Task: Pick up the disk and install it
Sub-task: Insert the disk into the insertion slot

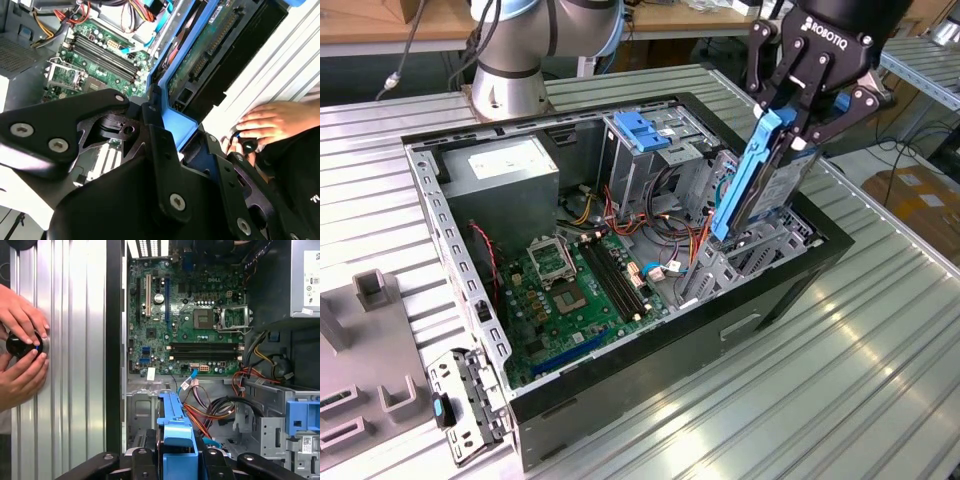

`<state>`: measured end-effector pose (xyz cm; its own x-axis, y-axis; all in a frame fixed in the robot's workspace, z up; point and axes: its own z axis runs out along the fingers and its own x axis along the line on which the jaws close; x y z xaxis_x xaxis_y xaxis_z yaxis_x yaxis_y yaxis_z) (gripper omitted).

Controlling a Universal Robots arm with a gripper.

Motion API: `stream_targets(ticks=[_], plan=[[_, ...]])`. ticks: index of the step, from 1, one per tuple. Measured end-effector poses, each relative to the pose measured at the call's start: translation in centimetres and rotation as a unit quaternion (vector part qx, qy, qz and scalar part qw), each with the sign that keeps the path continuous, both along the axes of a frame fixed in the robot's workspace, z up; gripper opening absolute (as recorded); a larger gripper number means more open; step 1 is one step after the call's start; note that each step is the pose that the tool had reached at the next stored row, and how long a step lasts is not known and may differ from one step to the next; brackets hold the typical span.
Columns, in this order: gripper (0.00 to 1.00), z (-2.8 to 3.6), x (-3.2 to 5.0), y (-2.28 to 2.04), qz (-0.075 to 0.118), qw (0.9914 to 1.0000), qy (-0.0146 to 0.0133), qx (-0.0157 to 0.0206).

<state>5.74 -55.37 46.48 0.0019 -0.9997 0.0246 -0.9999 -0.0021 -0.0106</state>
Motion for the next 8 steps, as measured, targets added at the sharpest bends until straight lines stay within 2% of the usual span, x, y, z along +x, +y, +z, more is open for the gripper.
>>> stream_targets(ticks=[3,8], plan=[[0.37,-0.28,0.41,0.00,0.000,1.00000,0.0000,0.0000],[0.37,-1.17,0.42,0.00,0.000,1.00000,0.0000,0.0000]])
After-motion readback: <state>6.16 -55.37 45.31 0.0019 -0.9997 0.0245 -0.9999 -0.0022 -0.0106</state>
